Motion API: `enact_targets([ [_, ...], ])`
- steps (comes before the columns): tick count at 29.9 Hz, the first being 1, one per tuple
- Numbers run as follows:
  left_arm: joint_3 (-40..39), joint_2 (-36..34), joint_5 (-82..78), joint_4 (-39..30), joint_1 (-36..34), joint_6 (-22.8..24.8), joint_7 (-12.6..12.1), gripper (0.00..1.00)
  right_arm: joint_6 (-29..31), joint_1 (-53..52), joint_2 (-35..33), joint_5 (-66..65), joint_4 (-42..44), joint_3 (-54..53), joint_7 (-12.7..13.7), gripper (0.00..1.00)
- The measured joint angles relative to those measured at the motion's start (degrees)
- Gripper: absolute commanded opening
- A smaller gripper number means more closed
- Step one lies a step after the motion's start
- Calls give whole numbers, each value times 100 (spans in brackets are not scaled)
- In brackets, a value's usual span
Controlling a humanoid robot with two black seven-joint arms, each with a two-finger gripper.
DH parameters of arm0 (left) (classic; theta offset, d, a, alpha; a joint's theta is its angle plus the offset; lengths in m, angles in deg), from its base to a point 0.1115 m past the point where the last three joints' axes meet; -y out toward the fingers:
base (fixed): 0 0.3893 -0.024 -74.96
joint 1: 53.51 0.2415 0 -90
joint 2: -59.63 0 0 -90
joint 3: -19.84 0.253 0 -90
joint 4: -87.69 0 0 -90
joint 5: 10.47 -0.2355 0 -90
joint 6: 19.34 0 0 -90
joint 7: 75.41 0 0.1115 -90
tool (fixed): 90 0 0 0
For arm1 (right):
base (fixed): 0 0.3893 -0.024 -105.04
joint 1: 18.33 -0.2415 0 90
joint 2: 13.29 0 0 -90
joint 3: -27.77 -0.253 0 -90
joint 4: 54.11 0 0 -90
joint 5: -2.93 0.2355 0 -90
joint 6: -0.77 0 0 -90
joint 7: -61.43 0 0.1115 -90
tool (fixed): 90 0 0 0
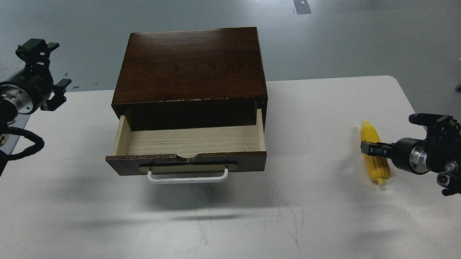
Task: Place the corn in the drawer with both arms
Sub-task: 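Grasp the corn cob with the right gripper and lift it, then carry the corn cob with the right gripper over the open drawer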
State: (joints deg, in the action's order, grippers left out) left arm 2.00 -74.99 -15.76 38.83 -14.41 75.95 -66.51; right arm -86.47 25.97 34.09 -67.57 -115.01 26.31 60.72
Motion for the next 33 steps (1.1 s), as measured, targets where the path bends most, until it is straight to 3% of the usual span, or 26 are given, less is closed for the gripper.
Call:
enact_targets([
  [3, 1, 5, -9, -1, 1, -1, 34, 99, 15, 0, -2, 30, -16, -2, 0, 23],
  [4, 3, 5, -12, -1, 1, -1, 38, 99, 25, 0, -2, 34, -29, -2, 0, 7],
  [5, 6, 6, -14, -1, 1, -1, 41, 99, 39, 1, -3, 39, -43, -2, 4, 0],
  [12, 17, 15, -25, -1, 2, -1, 43, 99, 74, -21, -9, 50, -114, 4, 360, 0],
  [19, -6, 32, -200, -1, 2, -1, 53, 99, -24, -705, -141, -9, -453, 1, 332, 0],
  [22, -17, 31, -215, -1, 2, -2, 53, 99, -187, -1188, -294, -165, -665, 9, 182, 0],
  [33, -35, -10, -221, 0, -8, -3, 135, 99, -1491, -1964, -369, -2761, -730, 33, -650, 0],
])
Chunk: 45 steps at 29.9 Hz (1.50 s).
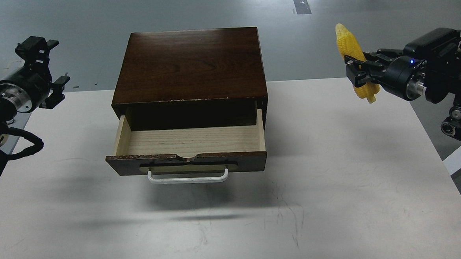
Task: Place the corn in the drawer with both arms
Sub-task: 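Carry the corn cob with the right gripper over the open drawer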
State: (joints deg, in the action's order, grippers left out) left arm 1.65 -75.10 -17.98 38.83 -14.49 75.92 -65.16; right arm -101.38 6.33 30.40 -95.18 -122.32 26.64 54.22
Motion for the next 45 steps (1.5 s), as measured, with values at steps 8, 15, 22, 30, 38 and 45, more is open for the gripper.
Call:
enact_targets([
  [8, -1, -2, 3, -1, 0, -9, 11, 99, -809, -618, 61, -1138, -30, -6, -1308, 0],
  [15, -2, -24, -5, -1, 0, -9, 23, 99, -1317, -1166, 526, -1723, -68, -20, -1998, 0],
  [22, -2, -78, 3, 0, 0, -10, 23, 99, -1431, -1538, 1048, -2278, -232, 25, -2078, 0],
  [30, -2, -96, 2, 0, 0, -7, 23, 99, -1392, -1698, 1553, -2429, -264, 768, -2080, 0],
  [38, -17, -168, 1, 1, -1, 0, 23, 99, -1242, -1719, 2004, -2437, -219, 897, -2080, 0],
  [45, -19, -238, 1, 1, -1, 3, 108, 99, -979, -1664, 2335, -2428, -81, 913, -2080, 0],
])
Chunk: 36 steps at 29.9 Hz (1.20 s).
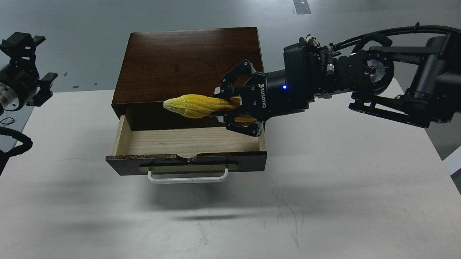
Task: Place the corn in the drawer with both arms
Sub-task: 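Carry the corn cob with the right gripper over the open drawer, then lower the corn into the drawer and open the right gripper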
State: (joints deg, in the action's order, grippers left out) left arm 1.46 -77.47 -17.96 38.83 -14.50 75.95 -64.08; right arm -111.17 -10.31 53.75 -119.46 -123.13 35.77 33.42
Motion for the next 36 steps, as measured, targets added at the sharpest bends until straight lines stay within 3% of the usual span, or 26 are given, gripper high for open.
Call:
enact_targets([
  [21, 10, -286, 3, -139, 27, 8, 55, 99, 671, 40, 565, 32, 342, -11, 1, 2],
  [26, 10, -289, 3, -142, 28, 8, 55, 99, 681, 135, 578, 91, 352, -15, 1, 53],
  [29, 10, -299, 3, -142, 28, 8, 58, 99, 679, 192, 583, 119, 355, -33, 1, 71],
  [32, 10, -300, 3, -142, 27, 8, 63, 99, 668, 256, 590, 127, 356, -61, 1, 81],
  [36, 10, -300, 3, -142, 26, 8, 64, 99, 665, 282, 589, 128, 372, -72, 1, 84],
])
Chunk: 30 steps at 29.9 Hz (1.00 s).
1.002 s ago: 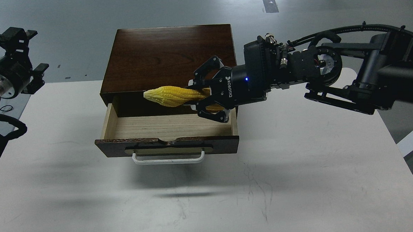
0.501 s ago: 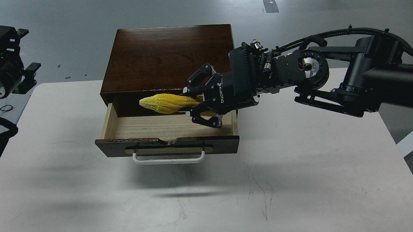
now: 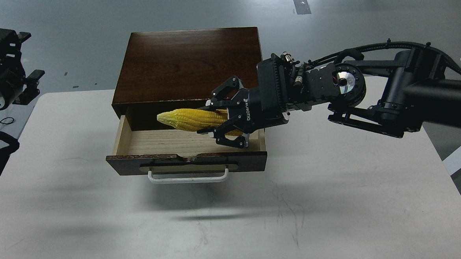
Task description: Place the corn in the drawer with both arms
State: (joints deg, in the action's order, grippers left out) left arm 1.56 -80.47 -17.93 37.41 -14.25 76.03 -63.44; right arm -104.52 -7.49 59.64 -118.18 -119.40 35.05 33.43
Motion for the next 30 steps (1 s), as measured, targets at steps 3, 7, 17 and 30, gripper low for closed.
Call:
enact_targets([
  [3, 0, 0, 0, 1, -4, 0, 0, 99, -21, 6, -6, 0, 57, -8, 0, 85],
  [7, 0, 6, 0, -19, -5, 0, 0, 99, -26, 43, -6, 1, 138, -11, 0, 85],
  [17, 0, 3, 0, -114, -7, -4, -1, 99, -31, 102, 56, 371, 402, -511, 260, 95],
  [30, -33, 9, -1, -112, -7, 34, -17, 99, 1045, -169, -394, 6367, 1081, -926, 1418, 95],
])
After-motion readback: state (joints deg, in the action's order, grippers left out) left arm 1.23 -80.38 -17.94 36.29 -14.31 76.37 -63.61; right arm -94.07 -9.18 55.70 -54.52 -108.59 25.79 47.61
